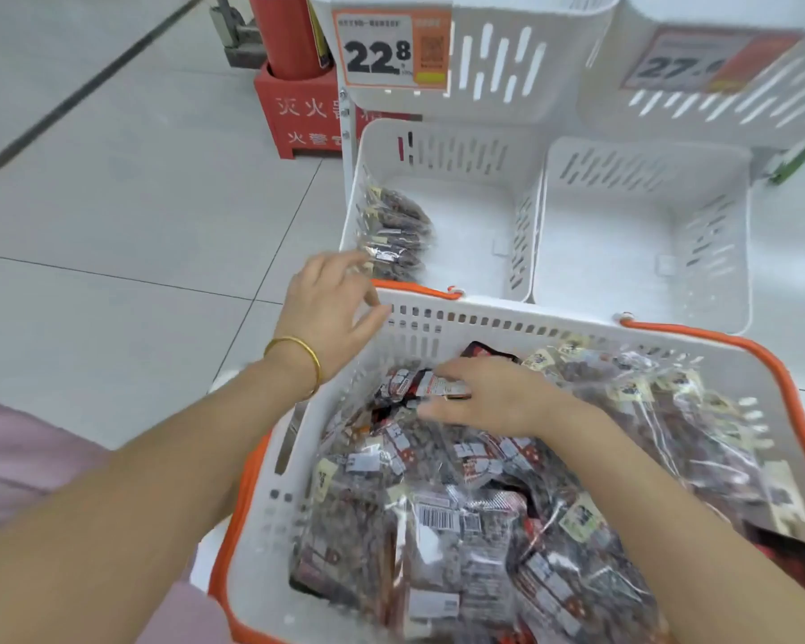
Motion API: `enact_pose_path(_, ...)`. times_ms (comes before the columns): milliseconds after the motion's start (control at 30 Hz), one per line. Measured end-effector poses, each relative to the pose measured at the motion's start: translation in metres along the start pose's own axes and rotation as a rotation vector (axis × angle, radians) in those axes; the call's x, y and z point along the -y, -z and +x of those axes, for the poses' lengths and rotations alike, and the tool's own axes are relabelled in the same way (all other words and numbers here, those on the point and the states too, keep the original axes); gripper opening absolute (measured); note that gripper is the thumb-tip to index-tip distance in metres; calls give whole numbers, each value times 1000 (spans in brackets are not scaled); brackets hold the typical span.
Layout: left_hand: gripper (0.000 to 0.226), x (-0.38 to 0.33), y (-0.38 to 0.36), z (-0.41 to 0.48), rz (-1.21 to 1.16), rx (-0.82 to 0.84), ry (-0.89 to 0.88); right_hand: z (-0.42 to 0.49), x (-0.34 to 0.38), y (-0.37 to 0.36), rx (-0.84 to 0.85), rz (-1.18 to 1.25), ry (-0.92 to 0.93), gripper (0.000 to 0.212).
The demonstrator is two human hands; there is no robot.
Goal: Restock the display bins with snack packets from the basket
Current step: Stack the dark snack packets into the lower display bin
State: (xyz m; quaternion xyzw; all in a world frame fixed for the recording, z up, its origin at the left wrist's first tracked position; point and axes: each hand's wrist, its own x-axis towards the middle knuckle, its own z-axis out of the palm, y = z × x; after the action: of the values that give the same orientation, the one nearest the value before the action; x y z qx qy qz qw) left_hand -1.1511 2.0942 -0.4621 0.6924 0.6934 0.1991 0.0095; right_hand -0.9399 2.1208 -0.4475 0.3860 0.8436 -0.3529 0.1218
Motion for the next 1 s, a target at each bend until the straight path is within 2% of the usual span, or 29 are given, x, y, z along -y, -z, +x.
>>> enact_pose_path(67,58,-6,0,-28,108,172,-3,2,5,-7,103,-35,0,52)
enact_pose_path(167,78,-9,-2,-58,362,409,33,5,6,-3,133,10,-16,43)
enact_pose_path(267,54,-13,1,-67,445,467,48,3,0,0,195,64,10,49)
enact_pose_path(300,44,-13,3,-67,439,463,69,2,-1,0,191,68,29,45)
enact_pose_path(367,30,-13,8,-65,402,428,110,2,-2,-1,125,133,66,20)
enact_pose_path(400,28,-13,11,-63,361,395,123,1,-2,0,72,195,83,9)
enact_pose_path(467,23,-13,19,-55,209,290,150,-4,0,4,-49,341,109,13)
enact_pose_path(567,14,-19,33,-40,-183,191,234,-15,0,12,-249,608,126,10)
enact_pose_path(667,20,-24,39,-30,-543,150,369,-23,-2,14,-449,854,117,14)
enact_pose_path(733,25,-28,41,-26,-708,151,424,-26,-1,12,-517,988,108,8)
enact_pose_path(833,23,-37,45,-24,-790,161,439,-27,0,13,-584,1137,49,6)
enact_pose_path(900,23,-43,49,-24,-804,111,430,-26,-1,14,-600,1232,20,7)
enact_pose_path(1000,22,-52,53,-23,-810,22,392,-27,-4,16,-496,1353,6,10)
